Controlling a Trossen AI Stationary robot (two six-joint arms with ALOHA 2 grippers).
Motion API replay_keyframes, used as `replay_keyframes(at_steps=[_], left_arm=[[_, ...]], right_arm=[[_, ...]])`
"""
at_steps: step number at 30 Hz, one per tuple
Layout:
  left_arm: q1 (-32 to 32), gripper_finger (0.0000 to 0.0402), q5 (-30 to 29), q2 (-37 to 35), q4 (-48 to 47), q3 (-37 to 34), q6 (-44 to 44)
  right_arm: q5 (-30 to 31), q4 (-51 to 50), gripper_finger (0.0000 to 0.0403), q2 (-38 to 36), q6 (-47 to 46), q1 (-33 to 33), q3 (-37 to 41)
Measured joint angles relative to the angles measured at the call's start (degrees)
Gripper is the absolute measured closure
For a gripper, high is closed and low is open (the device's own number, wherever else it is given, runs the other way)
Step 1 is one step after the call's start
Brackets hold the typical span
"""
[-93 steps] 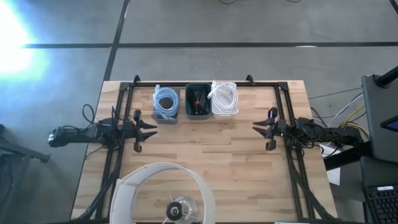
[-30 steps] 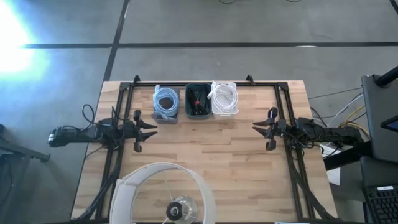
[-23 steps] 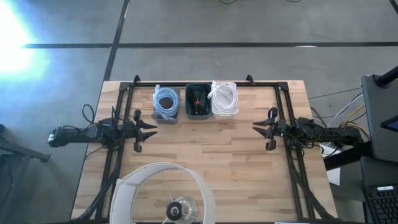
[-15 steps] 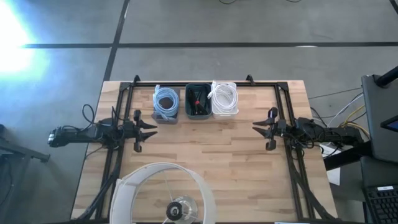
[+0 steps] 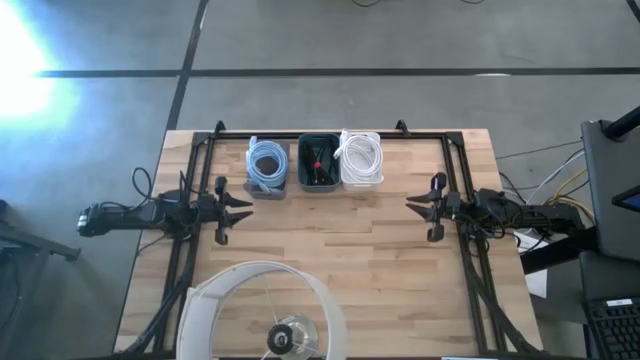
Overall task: Sort HDMI cables
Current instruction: Return to Home Position
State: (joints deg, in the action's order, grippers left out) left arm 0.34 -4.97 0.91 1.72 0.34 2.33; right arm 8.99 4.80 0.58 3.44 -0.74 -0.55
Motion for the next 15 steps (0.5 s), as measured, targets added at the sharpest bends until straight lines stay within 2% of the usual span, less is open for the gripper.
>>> replay_keyframes(at_steps=[15], left_arm=[[-0.02,0.0291,0.00,0.00,0.00,0.00,0.02]], right_arm=[[0.00,0.00,0.0320,-0.04,0.00,-0.01,-0.01]])
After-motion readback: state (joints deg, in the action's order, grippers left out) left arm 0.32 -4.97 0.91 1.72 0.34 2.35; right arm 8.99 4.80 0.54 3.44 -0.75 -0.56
